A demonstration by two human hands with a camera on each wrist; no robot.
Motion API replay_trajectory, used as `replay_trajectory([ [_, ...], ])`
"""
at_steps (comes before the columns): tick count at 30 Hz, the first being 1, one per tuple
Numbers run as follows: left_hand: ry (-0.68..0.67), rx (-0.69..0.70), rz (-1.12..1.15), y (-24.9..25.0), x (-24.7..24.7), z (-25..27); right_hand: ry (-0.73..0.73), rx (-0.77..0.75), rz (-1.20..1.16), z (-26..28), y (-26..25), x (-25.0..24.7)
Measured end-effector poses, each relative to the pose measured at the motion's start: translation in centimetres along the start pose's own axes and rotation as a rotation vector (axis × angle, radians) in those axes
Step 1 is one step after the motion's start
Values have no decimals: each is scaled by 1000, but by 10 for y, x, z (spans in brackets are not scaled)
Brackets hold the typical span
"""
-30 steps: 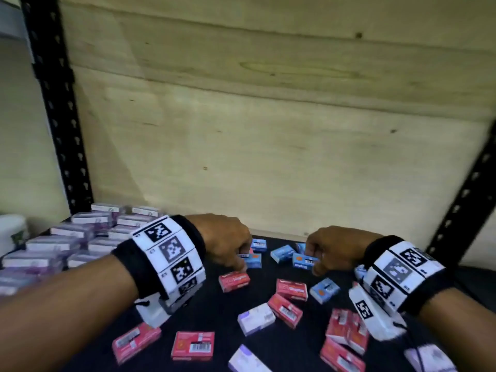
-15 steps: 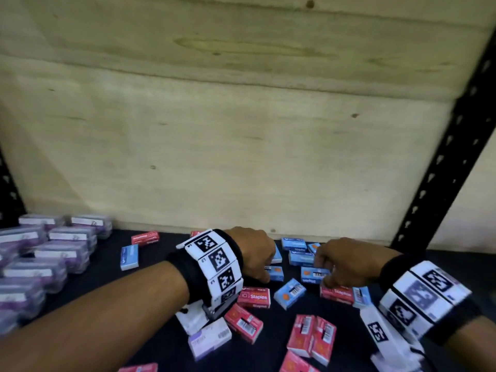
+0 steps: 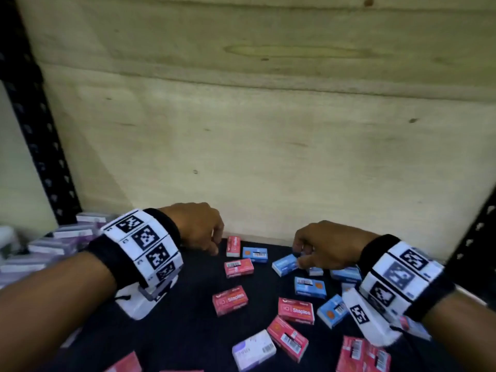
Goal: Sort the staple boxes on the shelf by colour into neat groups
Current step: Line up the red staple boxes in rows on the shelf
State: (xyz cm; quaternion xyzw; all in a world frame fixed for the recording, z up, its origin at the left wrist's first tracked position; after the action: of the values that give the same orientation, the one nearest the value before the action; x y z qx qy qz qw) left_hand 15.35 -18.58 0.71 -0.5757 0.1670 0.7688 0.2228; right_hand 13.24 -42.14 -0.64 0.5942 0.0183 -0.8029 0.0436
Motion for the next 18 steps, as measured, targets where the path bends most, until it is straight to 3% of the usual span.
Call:
replay_trajectory([
  [7,-99,-173,-30,-48,22,19,8,-51,40,-44,-58,-3],
  [18,-148,-222,-4,-53,33,13,-93,-21,128,-70,-78,6],
])
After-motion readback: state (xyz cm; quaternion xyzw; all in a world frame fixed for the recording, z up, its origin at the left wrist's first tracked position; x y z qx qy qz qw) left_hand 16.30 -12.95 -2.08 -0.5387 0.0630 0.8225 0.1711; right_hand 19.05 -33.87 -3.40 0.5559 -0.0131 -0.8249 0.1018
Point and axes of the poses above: each hand's wrist, its own z-axis away from the middle knuckle, its own x-axis out of the palm, y = z × x, the point moved 3 cm from there along -z, towards the middle knuckle, and after that the axes turned 12 degrees about x, right-handed, at the moved point
